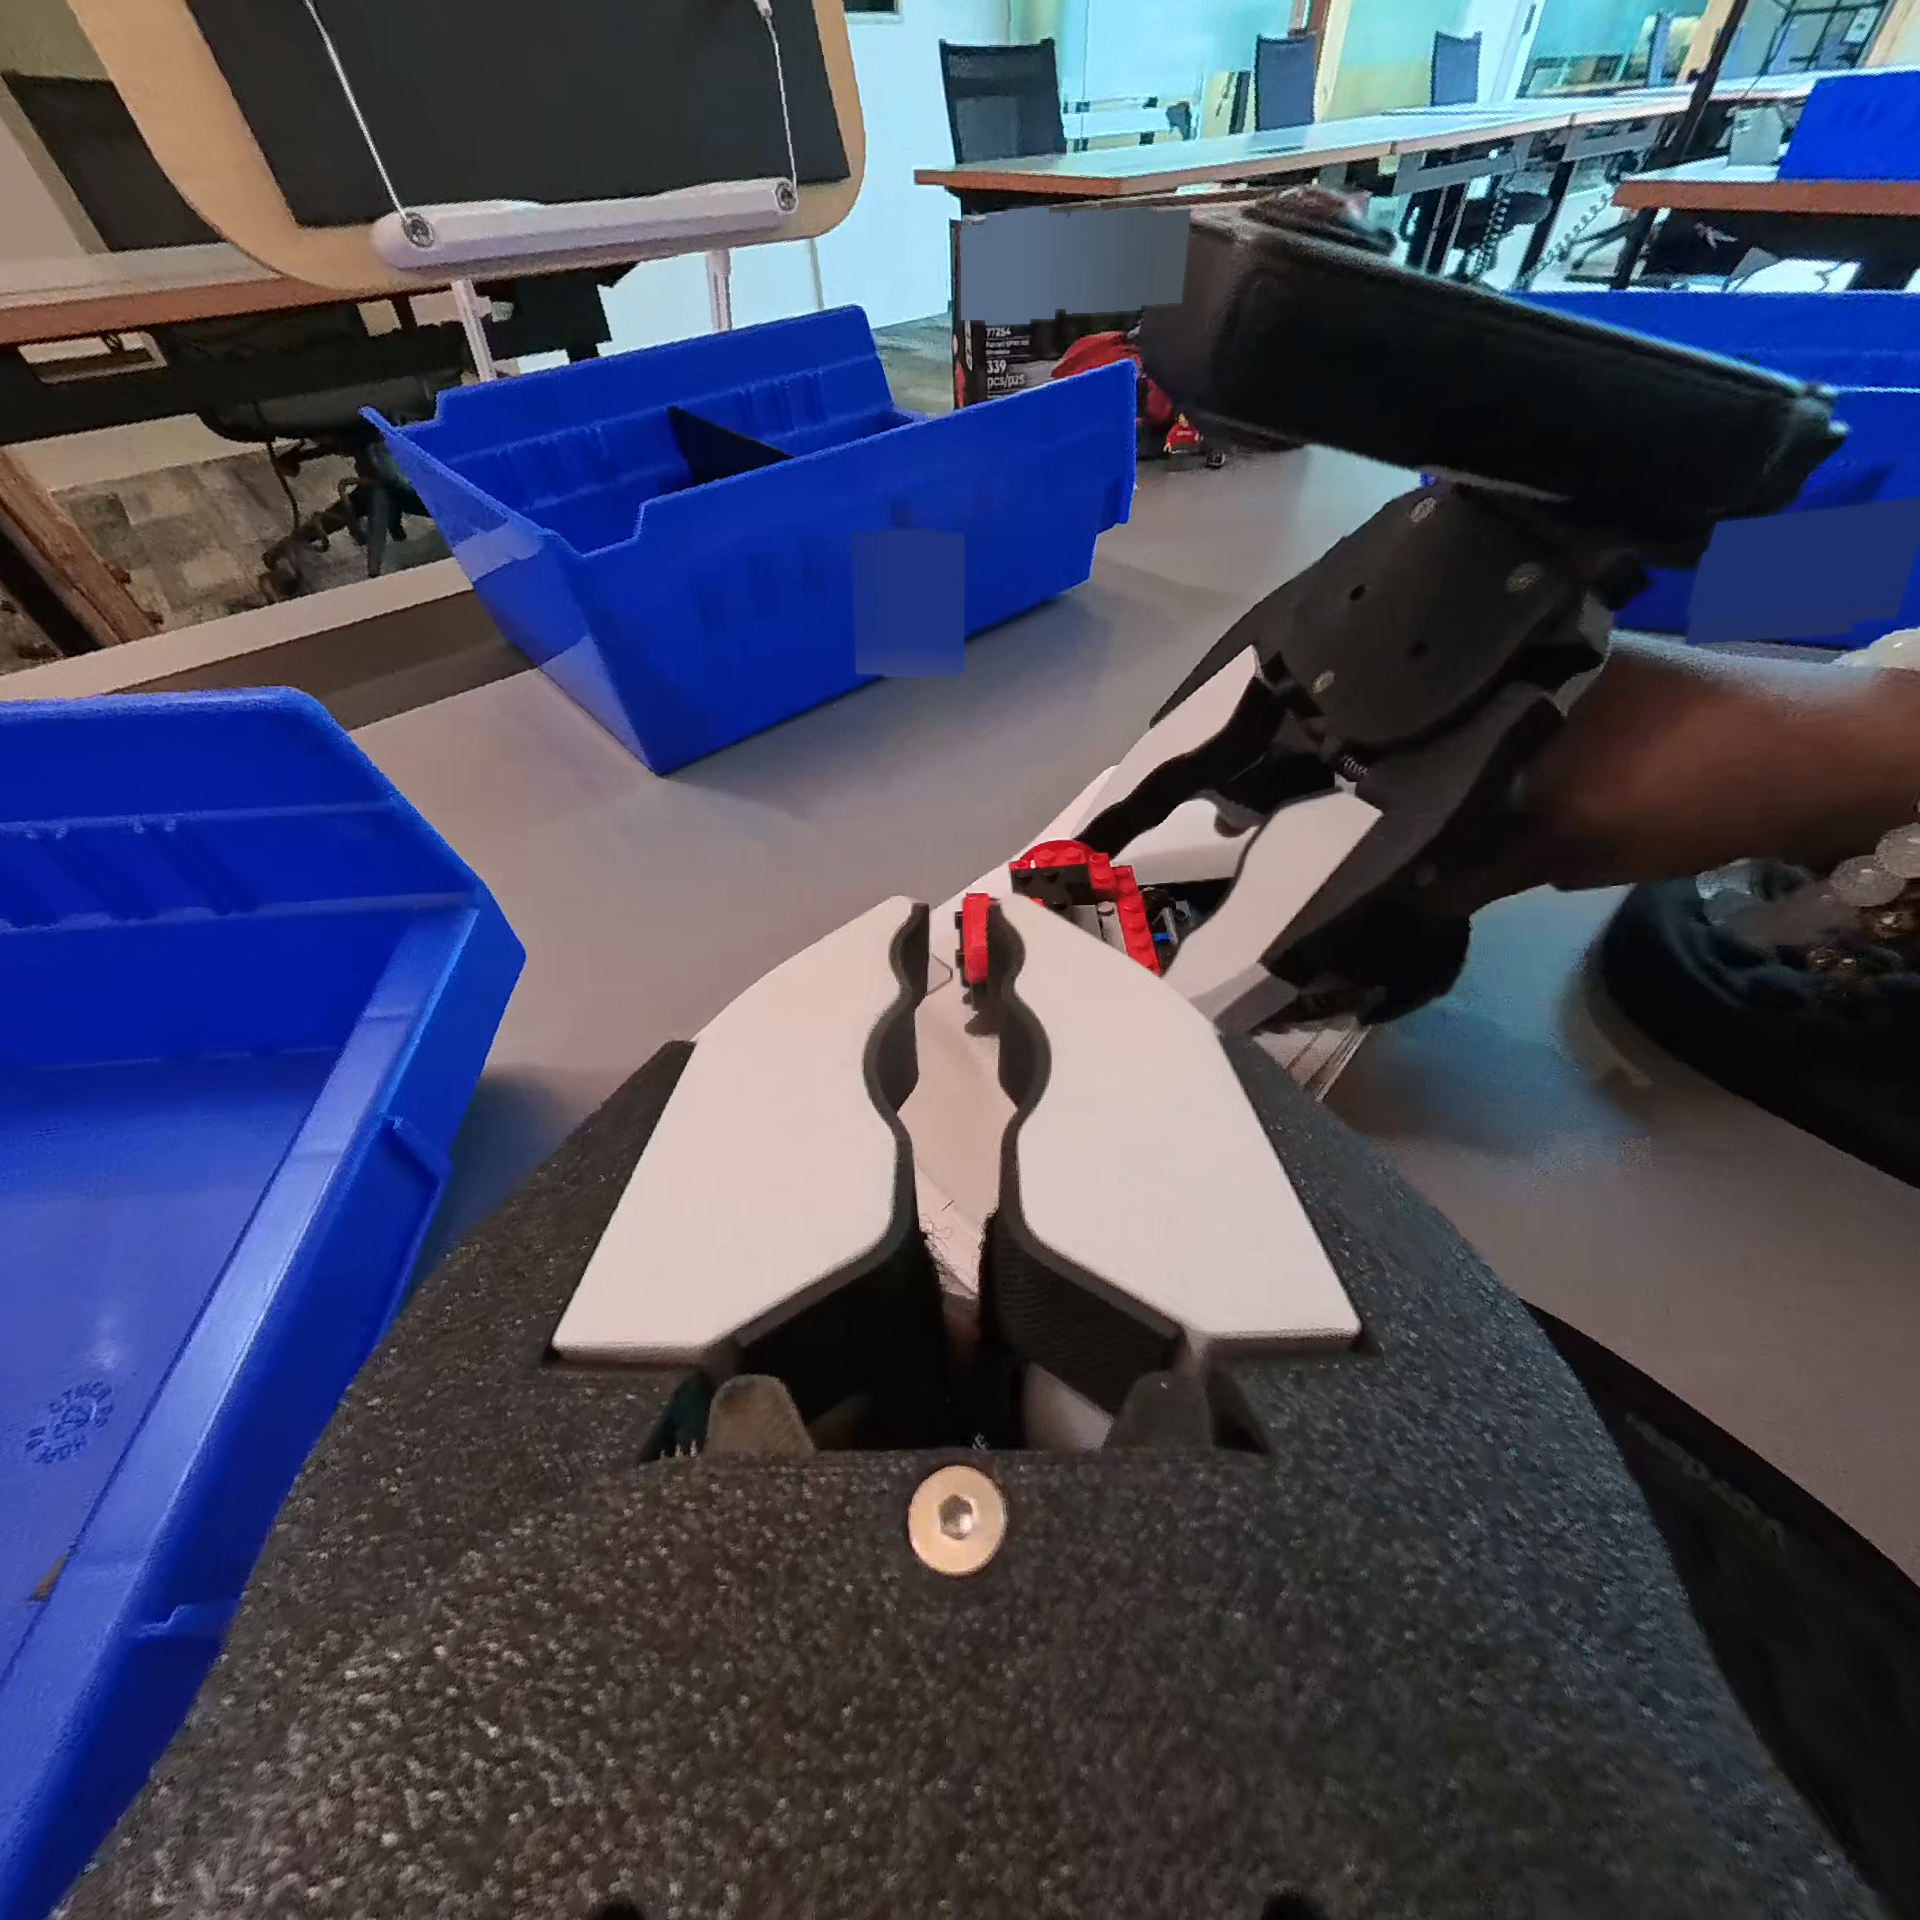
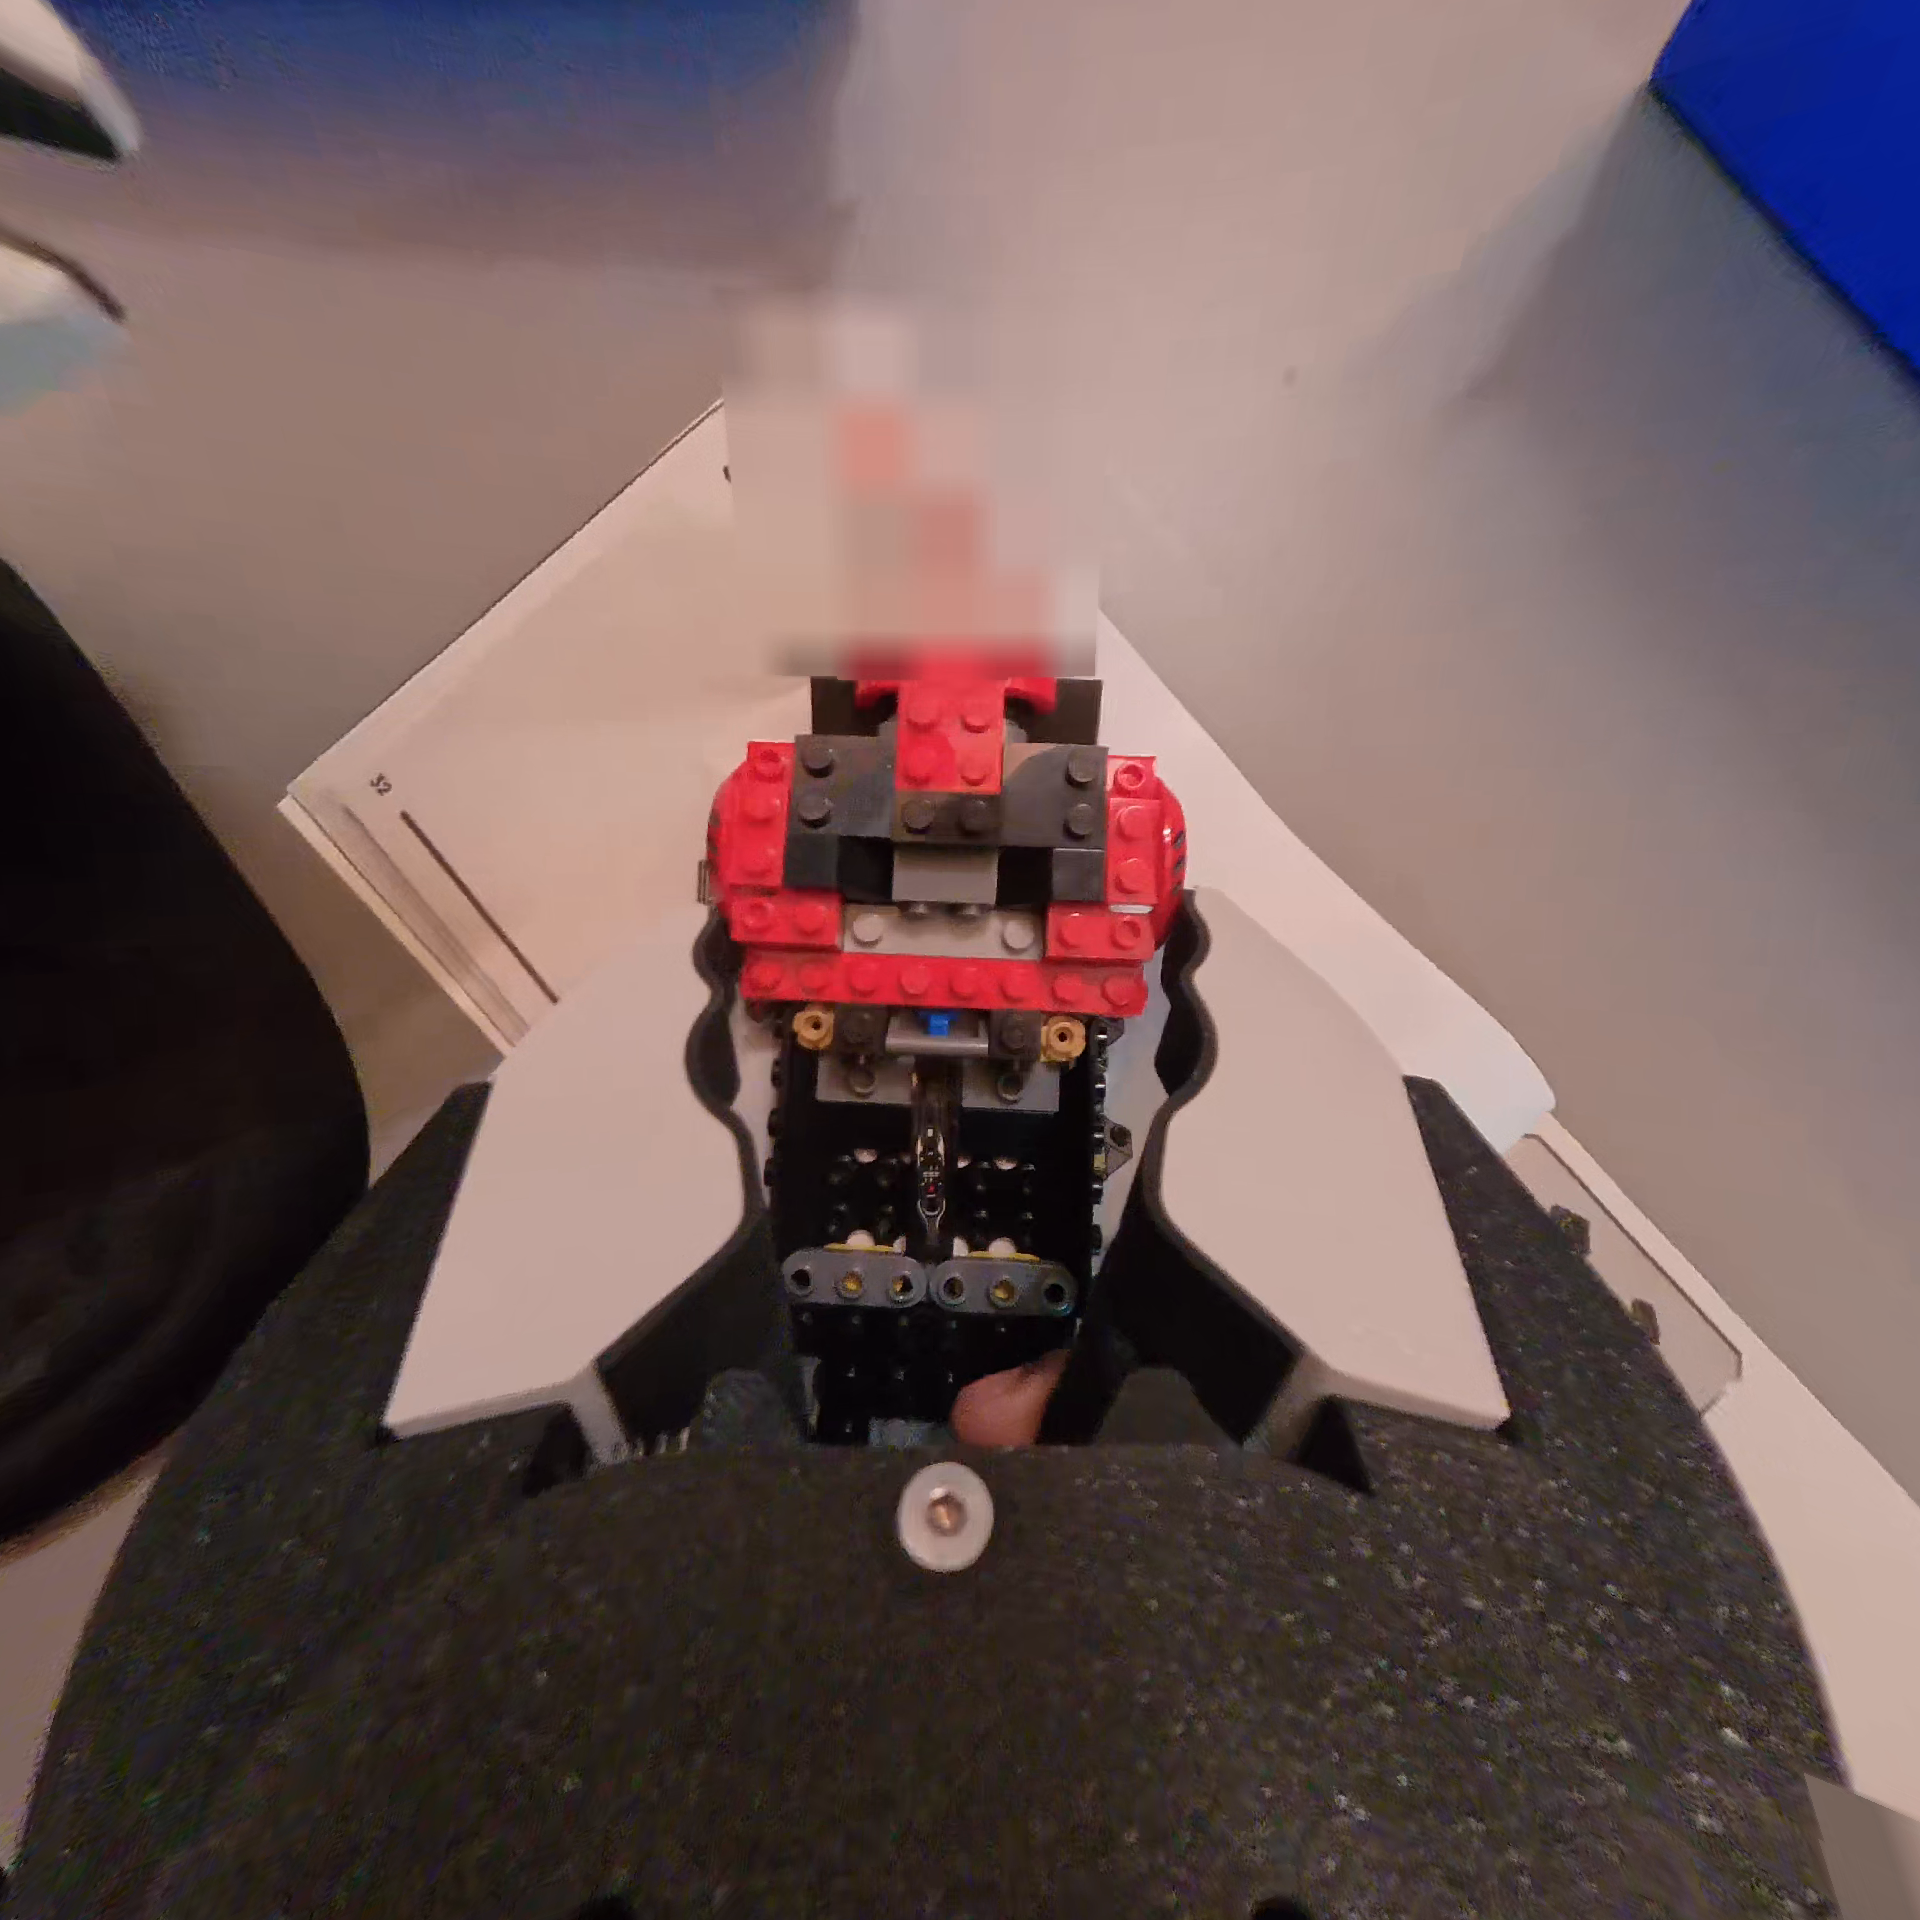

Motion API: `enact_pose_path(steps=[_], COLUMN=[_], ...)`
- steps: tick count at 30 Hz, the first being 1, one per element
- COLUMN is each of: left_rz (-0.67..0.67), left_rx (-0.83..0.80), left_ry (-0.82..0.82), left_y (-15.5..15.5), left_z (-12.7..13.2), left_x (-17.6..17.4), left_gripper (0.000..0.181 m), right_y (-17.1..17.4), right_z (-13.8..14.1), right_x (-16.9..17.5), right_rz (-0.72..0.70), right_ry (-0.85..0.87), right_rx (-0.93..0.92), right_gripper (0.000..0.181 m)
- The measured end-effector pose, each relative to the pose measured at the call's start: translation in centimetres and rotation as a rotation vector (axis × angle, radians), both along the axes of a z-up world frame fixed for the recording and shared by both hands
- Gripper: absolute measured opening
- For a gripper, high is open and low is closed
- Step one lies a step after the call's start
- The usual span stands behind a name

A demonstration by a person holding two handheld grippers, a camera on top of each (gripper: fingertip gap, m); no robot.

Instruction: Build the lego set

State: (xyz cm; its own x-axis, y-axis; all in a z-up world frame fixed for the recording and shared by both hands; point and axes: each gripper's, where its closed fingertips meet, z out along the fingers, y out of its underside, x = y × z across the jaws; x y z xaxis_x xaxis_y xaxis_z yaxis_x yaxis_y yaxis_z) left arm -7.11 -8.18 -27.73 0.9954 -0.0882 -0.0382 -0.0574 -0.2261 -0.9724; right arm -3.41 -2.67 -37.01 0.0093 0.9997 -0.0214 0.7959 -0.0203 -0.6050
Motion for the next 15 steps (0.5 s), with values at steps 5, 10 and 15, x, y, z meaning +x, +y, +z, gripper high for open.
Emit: enact_pose_path(steps=[5, 10, 15], left_rz=[-0.004, -0.001, -0.012], left_rx=[0.027, 0.060, 0.055], left_ry=[-0.030, -0.072, -0.088], left_y=[-0.2, -0.4, -0.4], left_z=[0.3, 0.7, 0.6], left_x=[-0.2, -0.5, -0.4], left_gripper=[0.010, 0.010, 0.010], right_y=[0.3, 0.3, 0.5], right_z=[0.8, 6.7, 15.8], right_x=[0.1, 0.3, 1.6], right_rz=[0.015, 0.059, 0.183], right_ry=[0.059, 0.315, 0.684], right_rx=[-0.092, -0.449, -0.900], right_gripper=[0.079, 0.078, 0.078])
